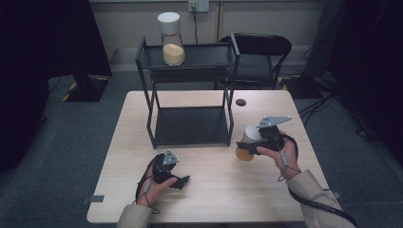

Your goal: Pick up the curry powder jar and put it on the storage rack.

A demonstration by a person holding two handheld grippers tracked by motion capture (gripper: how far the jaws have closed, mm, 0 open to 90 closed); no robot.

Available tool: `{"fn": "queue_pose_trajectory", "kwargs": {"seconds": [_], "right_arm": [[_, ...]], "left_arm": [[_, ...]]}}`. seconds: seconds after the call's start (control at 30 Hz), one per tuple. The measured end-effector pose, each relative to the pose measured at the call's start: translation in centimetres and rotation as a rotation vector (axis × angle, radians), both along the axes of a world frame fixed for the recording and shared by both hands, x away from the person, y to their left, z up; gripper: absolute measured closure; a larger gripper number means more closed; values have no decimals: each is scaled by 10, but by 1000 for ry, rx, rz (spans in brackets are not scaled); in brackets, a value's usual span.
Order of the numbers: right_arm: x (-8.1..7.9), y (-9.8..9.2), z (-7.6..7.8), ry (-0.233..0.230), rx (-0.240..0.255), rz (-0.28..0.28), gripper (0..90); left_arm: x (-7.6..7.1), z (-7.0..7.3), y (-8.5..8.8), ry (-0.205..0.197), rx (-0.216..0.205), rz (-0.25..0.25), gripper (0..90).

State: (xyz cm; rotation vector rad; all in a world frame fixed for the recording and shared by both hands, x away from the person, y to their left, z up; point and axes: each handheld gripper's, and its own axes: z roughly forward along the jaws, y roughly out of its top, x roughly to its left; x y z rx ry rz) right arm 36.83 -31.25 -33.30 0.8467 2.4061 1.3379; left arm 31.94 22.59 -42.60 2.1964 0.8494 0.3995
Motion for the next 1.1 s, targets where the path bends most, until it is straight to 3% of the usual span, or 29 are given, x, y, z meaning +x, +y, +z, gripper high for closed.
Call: {"fn": "queue_pose_trajectory", "kwargs": {"seconds": [0.63,1.1], "right_arm": [[14,33,41,1,1,71,354],[25,50,72,6,-16,92,356]], "left_arm": [[0,0,0,0,0,0,0],[0,0,0,-1,-3,2,0]]}}
